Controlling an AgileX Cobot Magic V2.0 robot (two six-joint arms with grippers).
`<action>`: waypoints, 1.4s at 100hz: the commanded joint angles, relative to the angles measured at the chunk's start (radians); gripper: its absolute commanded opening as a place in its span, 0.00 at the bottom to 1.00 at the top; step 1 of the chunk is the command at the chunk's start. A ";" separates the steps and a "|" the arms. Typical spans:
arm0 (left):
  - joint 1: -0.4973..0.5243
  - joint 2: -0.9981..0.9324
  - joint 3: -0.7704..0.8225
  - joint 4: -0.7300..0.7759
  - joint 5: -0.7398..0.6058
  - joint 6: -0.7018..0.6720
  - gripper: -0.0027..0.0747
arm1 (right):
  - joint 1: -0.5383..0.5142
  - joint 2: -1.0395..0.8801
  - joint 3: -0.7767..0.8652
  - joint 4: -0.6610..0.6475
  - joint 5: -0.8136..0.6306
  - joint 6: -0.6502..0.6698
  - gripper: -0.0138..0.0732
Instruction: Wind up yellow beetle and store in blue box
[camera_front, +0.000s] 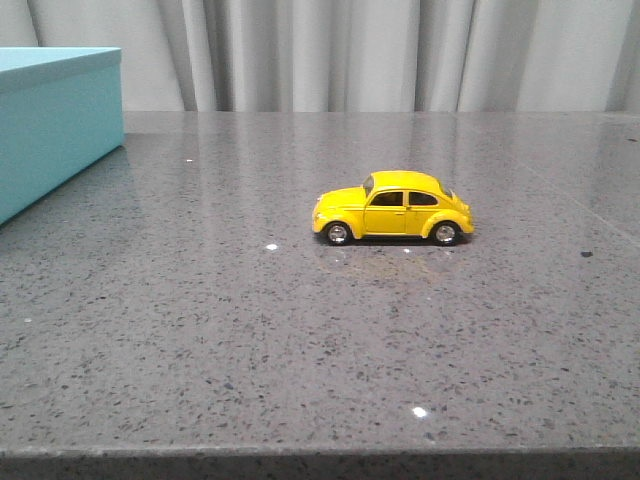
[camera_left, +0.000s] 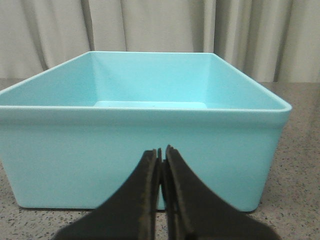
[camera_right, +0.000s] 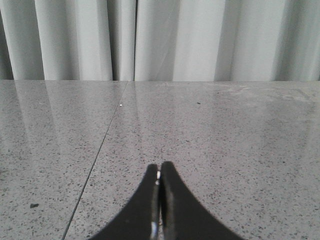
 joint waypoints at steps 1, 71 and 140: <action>-0.003 -0.031 0.021 -0.002 -0.081 -0.008 0.01 | 0.001 -0.022 -0.017 0.002 -0.075 -0.005 0.08; -0.003 -0.031 0.021 -0.002 -0.113 -0.010 0.01 | -0.001 -0.022 -0.017 0.002 -0.085 -0.005 0.08; -0.003 0.108 -0.265 -0.028 -0.061 -0.021 0.01 | -0.001 0.148 -0.327 0.014 0.227 -0.005 0.08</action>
